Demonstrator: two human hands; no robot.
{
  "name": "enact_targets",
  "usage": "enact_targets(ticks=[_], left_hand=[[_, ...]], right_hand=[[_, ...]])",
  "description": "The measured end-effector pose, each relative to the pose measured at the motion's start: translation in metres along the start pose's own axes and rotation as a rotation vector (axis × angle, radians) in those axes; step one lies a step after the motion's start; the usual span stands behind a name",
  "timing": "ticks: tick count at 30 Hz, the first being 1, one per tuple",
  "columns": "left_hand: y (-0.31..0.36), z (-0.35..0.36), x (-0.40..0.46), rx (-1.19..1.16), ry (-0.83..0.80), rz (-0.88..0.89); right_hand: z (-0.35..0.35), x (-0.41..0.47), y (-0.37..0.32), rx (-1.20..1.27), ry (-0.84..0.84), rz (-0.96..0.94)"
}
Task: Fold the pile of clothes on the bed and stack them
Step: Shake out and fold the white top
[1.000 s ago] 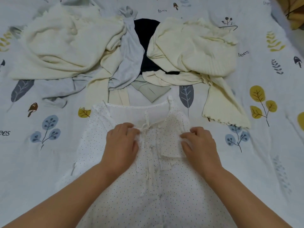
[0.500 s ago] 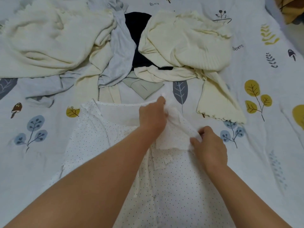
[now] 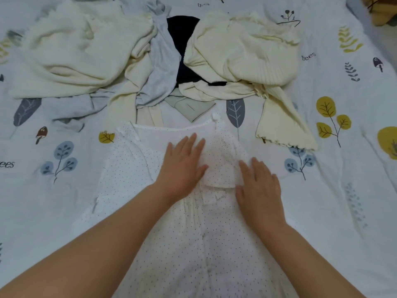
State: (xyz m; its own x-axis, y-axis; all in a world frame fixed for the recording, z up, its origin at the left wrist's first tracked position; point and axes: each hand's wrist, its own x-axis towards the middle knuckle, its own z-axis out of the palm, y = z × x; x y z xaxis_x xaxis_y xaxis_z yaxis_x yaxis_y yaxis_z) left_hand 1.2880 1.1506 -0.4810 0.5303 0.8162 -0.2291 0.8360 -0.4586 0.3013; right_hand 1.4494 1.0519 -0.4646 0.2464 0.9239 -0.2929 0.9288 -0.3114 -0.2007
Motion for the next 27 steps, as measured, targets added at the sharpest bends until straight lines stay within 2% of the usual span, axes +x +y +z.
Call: enact_targets(ticks=[2, 4, 8, 11, 16, 18, 22, 27], left_hand=[[-0.007, -0.011, -0.027, -0.080, 0.121, -0.064], [-0.016, -0.014, -0.060, -0.109, 0.161, -0.141], [-0.030, -0.010, -0.125, -0.071, 0.027, -0.337], [-0.035, -0.004, -0.170, -0.070, 0.036, -0.474], [-0.039, 0.008, -0.226, -0.235, 0.108, -0.973], [-0.042, 0.011, -0.241, -0.328, 0.129, -1.056], [-0.039, 0.006, -0.261, -0.359, 0.194, -0.978], [-0.001, -0.002, -0.266, -0.238, 0.285, -0.694]], right_hand=[[-0.008, -0.014, 0.009, 0.066, 0.006, 0.070], [-0.013, -0.031, 0.021, 0.092, -0.005, 0.136], [-0.018, -0.065, 0.041, 0.083, -0.053, 0.304], [-0.018, -0.085, 0.051, 0.067, -0.121, 0.395], [-0.017, -0.105, 0.065, 0.078, -0.170, 0.423], [-0.019, -0.111, 0.068, 0.078, -0.172, 0.412], [-0.025, -0.124, 0.060, 0.028, -0.137, 0.348], [-0.022, -0.146, 0.039, 0.053, -0.116, 0.089]])
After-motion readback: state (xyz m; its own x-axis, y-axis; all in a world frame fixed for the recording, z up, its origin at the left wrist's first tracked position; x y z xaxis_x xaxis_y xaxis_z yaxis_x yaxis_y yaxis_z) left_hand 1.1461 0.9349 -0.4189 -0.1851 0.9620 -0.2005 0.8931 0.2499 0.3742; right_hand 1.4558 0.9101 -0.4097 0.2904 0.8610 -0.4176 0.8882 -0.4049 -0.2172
